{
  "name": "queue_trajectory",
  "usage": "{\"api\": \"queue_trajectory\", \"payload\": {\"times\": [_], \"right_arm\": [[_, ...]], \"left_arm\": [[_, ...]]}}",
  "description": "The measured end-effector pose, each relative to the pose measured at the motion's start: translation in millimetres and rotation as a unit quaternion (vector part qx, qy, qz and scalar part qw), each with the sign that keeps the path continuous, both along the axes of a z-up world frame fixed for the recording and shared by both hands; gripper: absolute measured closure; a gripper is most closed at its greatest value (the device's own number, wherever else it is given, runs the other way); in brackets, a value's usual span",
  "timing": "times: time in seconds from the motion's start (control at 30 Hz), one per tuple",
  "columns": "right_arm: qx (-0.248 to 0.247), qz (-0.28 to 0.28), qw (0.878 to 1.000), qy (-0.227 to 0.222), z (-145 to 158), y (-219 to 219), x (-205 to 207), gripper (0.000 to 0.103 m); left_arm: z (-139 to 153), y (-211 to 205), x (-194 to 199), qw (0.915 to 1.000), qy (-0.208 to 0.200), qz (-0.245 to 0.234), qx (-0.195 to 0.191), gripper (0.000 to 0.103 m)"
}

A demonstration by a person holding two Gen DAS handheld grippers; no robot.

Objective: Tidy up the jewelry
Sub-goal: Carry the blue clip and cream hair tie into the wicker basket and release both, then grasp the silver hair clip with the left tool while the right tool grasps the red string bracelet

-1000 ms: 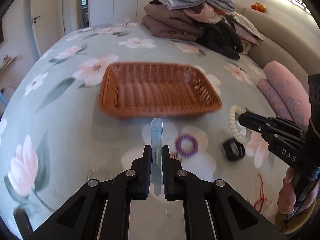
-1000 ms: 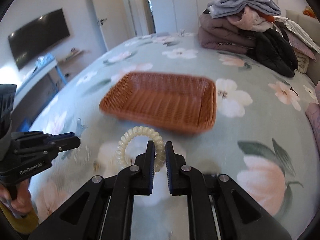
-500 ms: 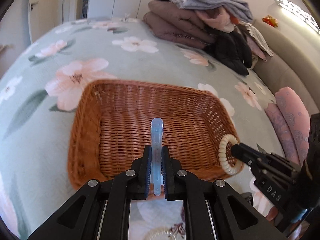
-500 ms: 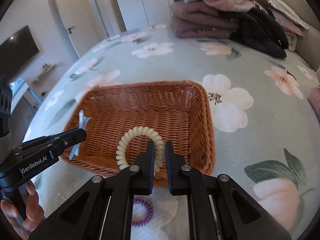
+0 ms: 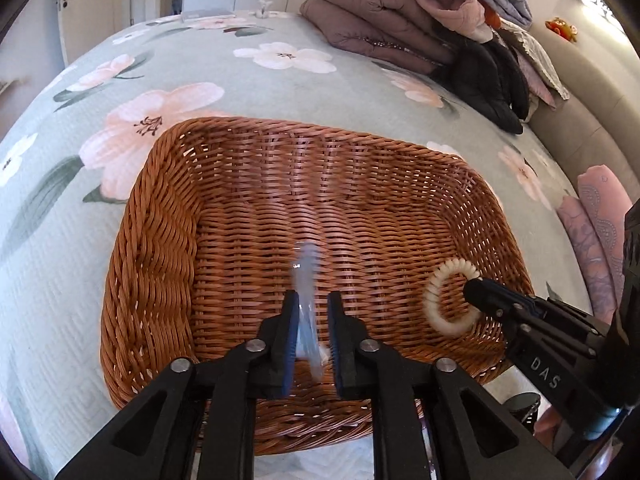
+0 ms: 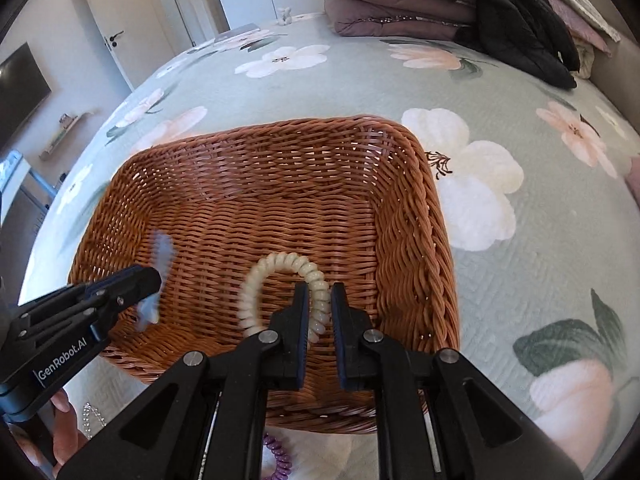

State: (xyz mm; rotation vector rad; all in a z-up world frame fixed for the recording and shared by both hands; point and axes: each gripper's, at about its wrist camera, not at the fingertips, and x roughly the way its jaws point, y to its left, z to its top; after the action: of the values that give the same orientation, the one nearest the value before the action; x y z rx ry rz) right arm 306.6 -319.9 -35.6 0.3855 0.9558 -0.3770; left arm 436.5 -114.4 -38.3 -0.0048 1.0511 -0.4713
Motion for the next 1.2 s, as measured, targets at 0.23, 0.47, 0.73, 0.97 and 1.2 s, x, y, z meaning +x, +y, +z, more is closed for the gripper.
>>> {"api": "queue_trajectory", "payload": {"times": [0.23, 0.47, 0.73, 0.97, 1.2], "right_arm": [[-0.004, 0.006, 1.0, -0.014, 3.3, 0.1, -5.6, 0.086], [0.009, 0.015, 0.999, -0.045, 23.1, 5.6, -25.5, 0.075], [0.007, 0.051, 0.994, -0.094, 76.1, 41.4, -88.5, 0.056], [-0.021, 0.064, 0.99, -0.124, 112.9, 68.8, -159.8, 0.056], [-0.058, 0.071, 0.982, -0.163, 139.4, 75.3, -247.5, 0.056]], "left_arm": [[14.2, 15.4, -9.8, 0.9993, -0.017, 0.009, -0.031, 0.052], [38.1, 40.3, -43.0, 0.9978, -0.036, 0.001, -0.056, 0.052], [84.2, 85.1, -128.6, 0.9941, -0.086, -0.005, -0.066, 0.035], [108.2, 103.2, -210.6, 0.9886, -0.127, -0.008, -0.081, 0.035], [99.4, 107.2, -285.0, 0.9844, -0.127, -0.056, -0.108, 0.035]]}}
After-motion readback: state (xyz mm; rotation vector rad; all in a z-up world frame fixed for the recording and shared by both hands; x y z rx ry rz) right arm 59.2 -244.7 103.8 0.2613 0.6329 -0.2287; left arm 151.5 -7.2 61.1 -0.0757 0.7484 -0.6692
